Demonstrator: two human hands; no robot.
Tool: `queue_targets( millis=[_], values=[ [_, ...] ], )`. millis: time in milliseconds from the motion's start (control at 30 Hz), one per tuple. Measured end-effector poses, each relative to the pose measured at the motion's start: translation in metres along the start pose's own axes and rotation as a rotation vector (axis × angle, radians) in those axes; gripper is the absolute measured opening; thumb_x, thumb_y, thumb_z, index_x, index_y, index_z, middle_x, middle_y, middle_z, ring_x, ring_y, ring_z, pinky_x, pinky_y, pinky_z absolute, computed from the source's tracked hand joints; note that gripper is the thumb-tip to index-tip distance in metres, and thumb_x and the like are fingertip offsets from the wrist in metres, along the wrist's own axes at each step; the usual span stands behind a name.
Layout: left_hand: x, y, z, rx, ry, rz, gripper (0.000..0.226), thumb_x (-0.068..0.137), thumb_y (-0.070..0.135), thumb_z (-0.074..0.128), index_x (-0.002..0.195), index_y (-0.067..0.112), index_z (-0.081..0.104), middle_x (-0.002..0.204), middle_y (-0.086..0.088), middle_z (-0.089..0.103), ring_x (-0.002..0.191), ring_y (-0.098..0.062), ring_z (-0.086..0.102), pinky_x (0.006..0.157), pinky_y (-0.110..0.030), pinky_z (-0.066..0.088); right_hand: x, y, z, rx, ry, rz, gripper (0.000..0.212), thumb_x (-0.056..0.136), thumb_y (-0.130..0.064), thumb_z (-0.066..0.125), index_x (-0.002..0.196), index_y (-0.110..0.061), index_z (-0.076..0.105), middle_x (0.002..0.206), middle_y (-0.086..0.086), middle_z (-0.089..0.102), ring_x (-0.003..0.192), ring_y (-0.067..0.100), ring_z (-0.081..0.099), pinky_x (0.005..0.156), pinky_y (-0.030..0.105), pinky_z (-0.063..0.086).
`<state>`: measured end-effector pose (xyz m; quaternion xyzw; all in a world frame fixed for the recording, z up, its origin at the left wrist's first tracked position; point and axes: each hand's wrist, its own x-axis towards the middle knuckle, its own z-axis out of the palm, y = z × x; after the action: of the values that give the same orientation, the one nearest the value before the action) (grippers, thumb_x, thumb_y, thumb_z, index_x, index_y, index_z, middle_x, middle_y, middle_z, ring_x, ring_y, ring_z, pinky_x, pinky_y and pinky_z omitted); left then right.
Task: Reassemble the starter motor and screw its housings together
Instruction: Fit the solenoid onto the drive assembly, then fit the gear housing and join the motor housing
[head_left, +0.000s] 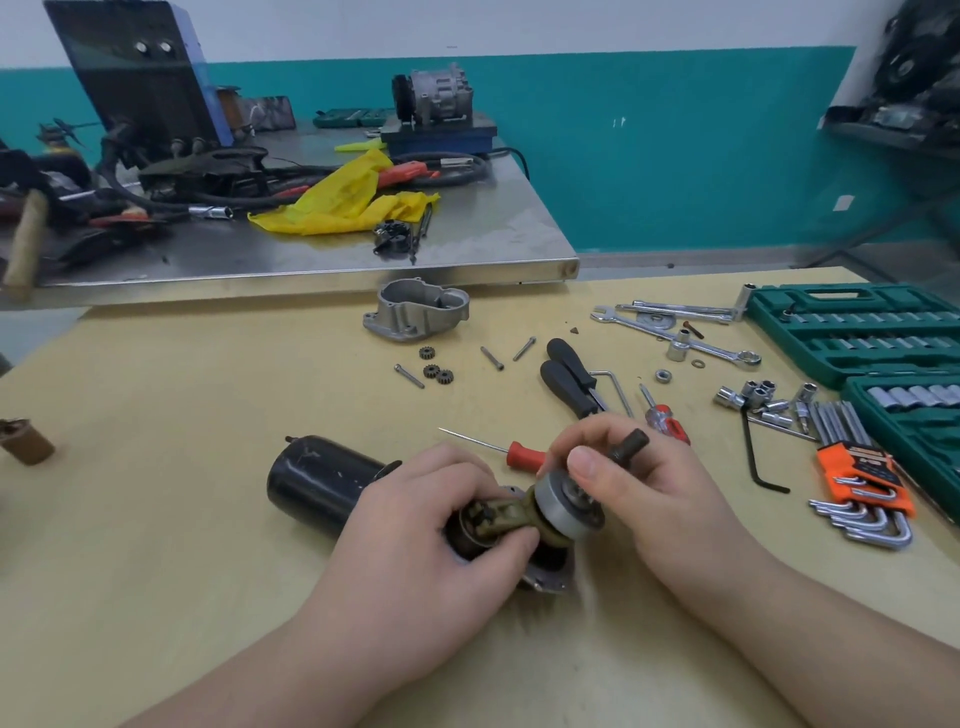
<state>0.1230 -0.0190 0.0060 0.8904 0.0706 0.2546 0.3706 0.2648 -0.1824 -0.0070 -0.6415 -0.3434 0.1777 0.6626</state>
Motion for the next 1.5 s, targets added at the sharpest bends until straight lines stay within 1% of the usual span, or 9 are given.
queue_targets(
  millis=[133, 333, 467, 667, 900, 1067, 1133, 1267, 1500],
  values=[
    [-0.003, -0.004, -0.001, -0.04, 0.0, 0.041, 0.016, 0.079, 0.041, 0.078, 0.09, 0.029, 0.077, 0.093, 0.014, 0.07, 0.096, -0.013, 0.07, 0.081, -0.026, 0.053, 0.0, 0.004, 0.004, -0.028, -0.005, 0.009, 0.028, 0.092, -0.046, 0.065, 0.093, -0.02, 0.074, 0.084, 0.011, 0.066, 0.081, 0.008, 0.062, 0.074, 0.018, 0.051],
    [-0.009, -0.009, -0.001, -0.018, -0.016, 0.07, 0.036, 0.073, 0.046, 0.088, 0.103, 0.033, 0.074, 0.108, 0.017, 0.067, 0.107, -0.009, 0.069, 0.088, -0.023, 0.053, 0.0, 0.006, 0.002, -0.011, -0.012, 0.002, 0.023, 0.094, -0.035, 0.061, 0.095, -0.016, 0.073, 0.083, -0.001, 0.066, 0.081, 0.007, 0.062, 0.075, 0.016, 0.051],
    [-0.009, -0.009, 0.001, -0.025, -0.004, 0.063, 0.029, 0.079, 0.05, 0.083, 0.101, 0.035, 0.073, 0.104, 0.017, 0.068, 0.105, -0.01, 0.068, 0.086, -0.023, 0.052, -0.001, 0.007, 0.0, -0.047, 0.01, -0.024, 0.029, 0.095, -0.039, 0.065, 0.095, -0.011, 0.074, 0.086, 0.01, 0.069, 0.083, 0.008, 0.065, 0.076, 0.016, 0.052],
    [-0.009, -0.008, 0.004, -0.02, 0.027, 0.023, 0.016, 0.083, 0.049, 0.073, 0.093, 0.037, 0.07, 0.097, 0.016, 0.067, 0.1, -0.01, 0.068, 0.083, -0.024, 0.05, 0.043, -0.04, -0.02, 0.103, 0.223, -0.097, 0.049, 0.095, -0.064, 0.055, 0.099, -0.02, 0.076, 0.099, 0.011, 0.078, 0.096, 0.026, 0.072, 0.082, 0.04, 0.06],
    [-0.008, -0.01, 0.005, -0.026, 0.045, 0.025, 0.01, 0.085, 0.041, 0.073, 0.092, 0.036, 0.069, 0.095, 0.017, 0.065, 0.098, -0.007, 0.066, 0.081, -0.017, 0.048, 0.169, -0.052, -0.013, -0.491, 0.067, 0.091, 0.01, 0.099, -0.031, 0.068, 0.1, -0.023, 0.075, 0.095, 0.001, 0.079, 0.102, 0.024, 0.074, 0.084, 0.038, 0.062],
    [-0.008, -0.01, 0.005, -0.041, 0.035, 0.023, 0.01, 0.086, 0.039, 0.075, 0.092, 0.032, 0.069, 0.096, 0.017, 0.064, 0.096, -0.008, 0.066, 0.08, -0.021, 0.051, 0.223, -0.024, 0.027, -0.8, -0.071, 0.272, 0.037, 0.1, -0.046, 0.067, 0.122, -0.017, 0.07, 0.107, 0.004, 0.07, 0.104, 0.027, 0.068, 0.093, 0.044, 0.061],
    [-0.007, -0.01, 0.004, -0.044, 0.028, 0.027, 0.011, 0.086, 0.039, 0.075, 0.091, 0.031, 0.069, 0.095, 0.017, 0.063, 0.097, -0.009, 0.066, 0.08, -0.023, 0.052, 0.24, -0.014, 0.041, -0.812, -0.072, 0.37, 0.043, 0.101, -0.05, 0.063, 0.121, -0.012, 0.068, 0.108, 0.009, 0.071, 0.092, 0.025, 0.07, 0.081, 0.037, 0.063],
    [-0.006, -0.01, 0.004, -0.04, 0.023, 0.024, 0.016, 0.086, 0.041, 0.073, 0.088, 0.025, 0.068, 0.094, 0.016, 0.063, 0.095, -0.009, 0.065, 0.08, -0.028, 0.053, 0.259, 0.002, 0.063, -0.651, 0.03, 0.581, 0.032, 0.103, -0.037, 0.061, 0.12, -0.01, 0.058, 0.097, 0.017, 0.071, 0.056, 0.021, 0.061, 0.048, 0.023, 0.041],
    [-0.002, -0.012, 0.002, -0.073, 0.036, -0.002, 0.018, 0.084, 0.045, 0.068, 0.087, 0.027, 0.068, 0.091, 0.016, 0.062, 0.094, -0.008, 0.064, 0.078, -0.024, 0.052, 0.268, 0.015, 0.064, -0.292, 0.093, 0.712, 0.024, 0.107, -0.008, 0.044, 0.129, -0.006, 0.053, 0.128, 0.023, 0.065, 0.07, 0.031, 0.071, 0.037, 0.022, 0.051]
  ],
)
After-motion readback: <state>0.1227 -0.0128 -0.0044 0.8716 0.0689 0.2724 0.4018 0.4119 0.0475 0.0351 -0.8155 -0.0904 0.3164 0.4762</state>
